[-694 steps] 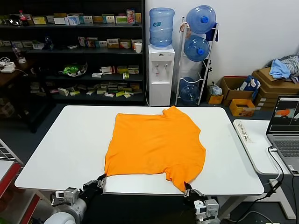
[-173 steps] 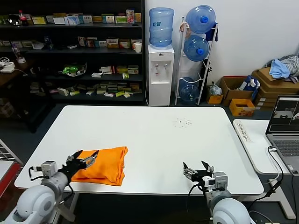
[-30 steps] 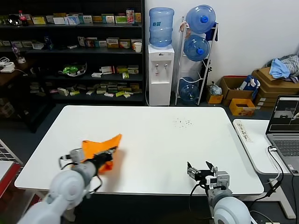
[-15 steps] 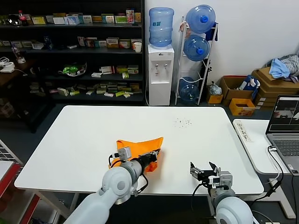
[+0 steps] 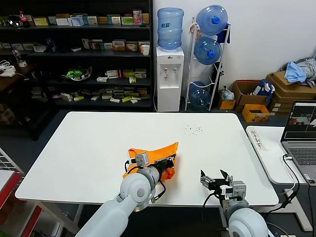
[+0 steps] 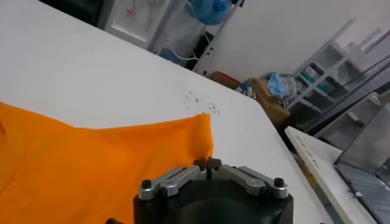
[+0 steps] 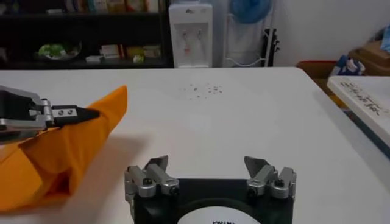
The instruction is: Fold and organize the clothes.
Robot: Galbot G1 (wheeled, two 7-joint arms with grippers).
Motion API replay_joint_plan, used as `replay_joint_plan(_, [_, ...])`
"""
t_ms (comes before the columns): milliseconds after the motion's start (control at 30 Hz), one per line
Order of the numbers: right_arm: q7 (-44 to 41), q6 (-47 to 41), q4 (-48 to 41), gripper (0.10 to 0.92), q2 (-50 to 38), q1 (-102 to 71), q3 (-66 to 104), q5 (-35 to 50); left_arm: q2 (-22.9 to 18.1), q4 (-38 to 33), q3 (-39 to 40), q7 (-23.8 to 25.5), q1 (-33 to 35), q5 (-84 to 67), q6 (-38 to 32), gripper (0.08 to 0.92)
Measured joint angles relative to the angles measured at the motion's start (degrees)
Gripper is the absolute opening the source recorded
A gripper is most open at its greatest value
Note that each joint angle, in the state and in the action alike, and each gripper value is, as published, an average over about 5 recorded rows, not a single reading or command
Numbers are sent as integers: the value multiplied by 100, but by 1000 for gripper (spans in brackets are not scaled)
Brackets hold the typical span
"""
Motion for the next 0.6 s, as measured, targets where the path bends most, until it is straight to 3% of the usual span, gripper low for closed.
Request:
replay_joint_plan(167, [-306,342,16,823,43,-103,96,-263,82,-110,-124,245,130,309,-64,235])
replay_joint_plan(300, [-681,801,7,823,107,-255,275,-697,225,-377,-429,712,400,831,-290,347])
replay_joint_plan(600, [-1580,2238,-41,823,397,-944,934,-1662,468,-763,-1753,2122,1711,2498,-1725,607])
